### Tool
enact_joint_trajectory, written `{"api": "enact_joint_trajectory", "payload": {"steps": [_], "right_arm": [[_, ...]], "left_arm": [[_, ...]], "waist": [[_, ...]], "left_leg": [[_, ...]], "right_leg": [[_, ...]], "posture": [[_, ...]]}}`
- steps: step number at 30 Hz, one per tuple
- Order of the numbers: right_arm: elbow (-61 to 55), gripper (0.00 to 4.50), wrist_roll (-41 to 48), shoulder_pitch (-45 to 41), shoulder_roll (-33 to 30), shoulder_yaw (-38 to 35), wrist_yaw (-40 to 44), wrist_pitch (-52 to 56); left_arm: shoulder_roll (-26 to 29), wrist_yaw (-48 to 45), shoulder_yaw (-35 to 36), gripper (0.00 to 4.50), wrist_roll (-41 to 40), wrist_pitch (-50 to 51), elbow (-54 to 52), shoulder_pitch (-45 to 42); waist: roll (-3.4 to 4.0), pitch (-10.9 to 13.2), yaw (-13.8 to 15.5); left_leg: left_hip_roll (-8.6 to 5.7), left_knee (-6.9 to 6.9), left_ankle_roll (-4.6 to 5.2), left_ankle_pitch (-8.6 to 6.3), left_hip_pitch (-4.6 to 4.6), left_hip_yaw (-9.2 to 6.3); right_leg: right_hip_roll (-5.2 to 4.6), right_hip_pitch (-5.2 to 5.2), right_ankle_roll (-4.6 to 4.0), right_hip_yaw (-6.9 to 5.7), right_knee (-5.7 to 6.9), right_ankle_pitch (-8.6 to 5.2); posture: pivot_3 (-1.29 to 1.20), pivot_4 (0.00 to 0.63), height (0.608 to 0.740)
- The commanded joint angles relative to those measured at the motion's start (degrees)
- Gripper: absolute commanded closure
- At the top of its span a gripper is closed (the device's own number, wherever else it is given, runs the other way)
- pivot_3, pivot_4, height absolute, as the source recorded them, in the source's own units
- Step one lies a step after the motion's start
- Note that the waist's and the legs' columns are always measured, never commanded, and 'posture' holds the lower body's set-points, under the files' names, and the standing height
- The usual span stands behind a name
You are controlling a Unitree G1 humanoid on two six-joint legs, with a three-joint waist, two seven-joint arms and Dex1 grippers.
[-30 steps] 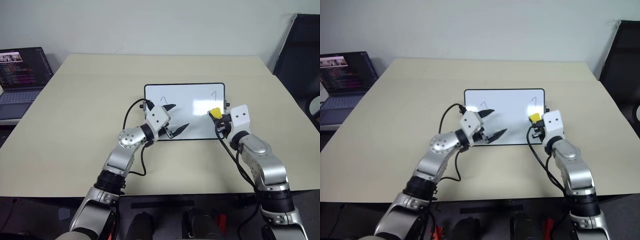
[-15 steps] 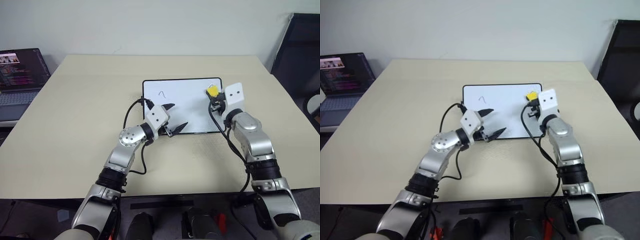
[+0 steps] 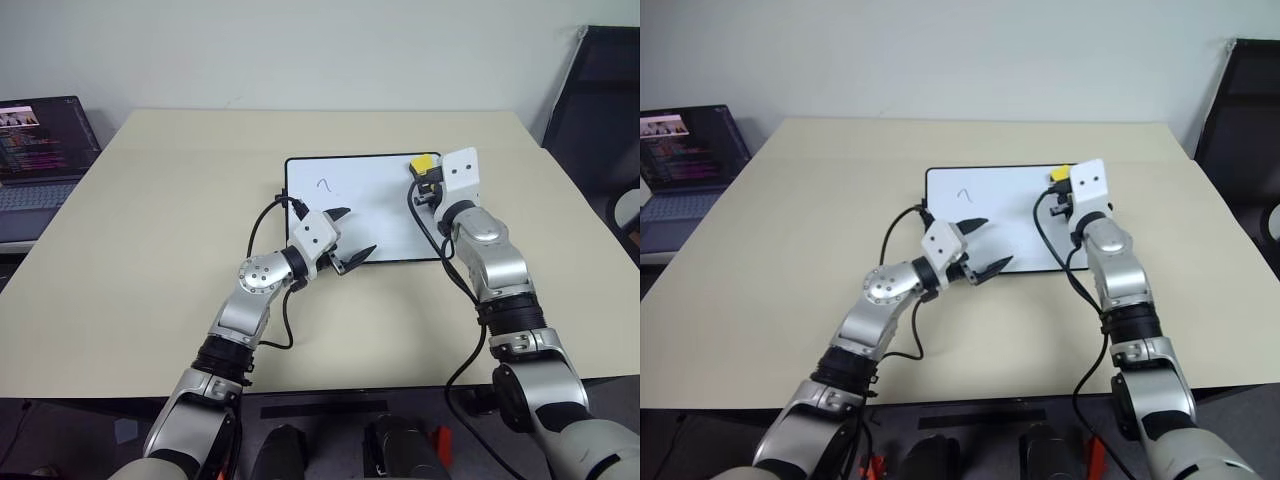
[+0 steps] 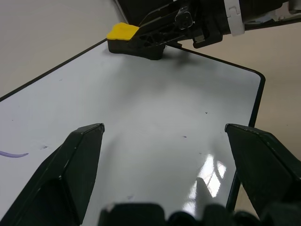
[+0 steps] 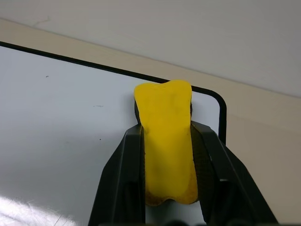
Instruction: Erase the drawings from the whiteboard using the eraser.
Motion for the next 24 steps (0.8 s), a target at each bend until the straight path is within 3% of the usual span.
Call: {"api": "enact_joint_trajectory", "payload": {"steps": [1, 6, 13, 17, 24], "right_arm": [[-0.82, 3.51, 0.58, 2.95, 0.48, -1.13, -0.11, 3.44], [-13.88, 3.51, 2.10, 13.60, 0.12, -0.35, 2.00, 12.35], [-23.53, 3.51, 2.84, 19.62, -0.15, -0.35, 2.74, 19.69], [-25.99, 3.51, 2.84, 20.28, -0.32, -0.67, 3.21, 21.79], [-19.69, 3.51, 2.12, 13.56, -0.94, -2.09, 2.19, 18.22]], "left_arm": [[-0.21, -0.27, 0.13, 0.00, -0.16, -0.39, -2.73, -0.29], [-0.19, -0.54, 0.22, 0.00, -0.22, -0.23, -2.90, -0.25], [-0.49, -0.59, 0.20, 0.00, -0.20, -0.23, -2.80, -0.12], [-0.65, -0.50, 0.33, 0.00, -0.08, -0.66, -1.74, -0.82], [-0.97, -0.45, 0.33, 0.00, 0.12, -1.09, -0.71, -1.34]], "waist": [[0.00, 0.00, 0.04], [-0.03, -0.04, 0.16], [-0.03, -0.04, 0.04], [-0.04, -0.04, 0.05], [-0.04, -0.03, -0.22]], "left_leg": [[0.00, 0.00, 0.00, 0.00, 0.00, -0.01], [0.02, -0.04, 0.00, 0.00, -0.01, -0.04], [0.03, -0.01, 0.00, 0.00, 0.05, -0.04], [0.03, -0.05, 0.00, 0.00, 0.02, -0.02], [0.01, -0.03, 0.00, 0.00, 0.05, 0.00]], "right_leg": [[-0.01, 0.01, 0.00, -0.01, 0.00, 0.00], [-0.03, 0.02, 0.00, -0.02, -0.03, -0.02], [-0.04, 0.03, -0.04, -0.01, 0.01, -0.03], [-0.04, 0.01, -0.02, 0.00, -0.06, -0.03], [-0.04, 0.01, -0.04, 0.01, -0.07, -0.04]], "posture": [[0.00, 0.150, 0.740], [0.00, 0.150, 0.740], [0.00, 0.150, 0.740], [0.00, 0.150, 0.740], [0.00, 0.150, 0.740]]}}
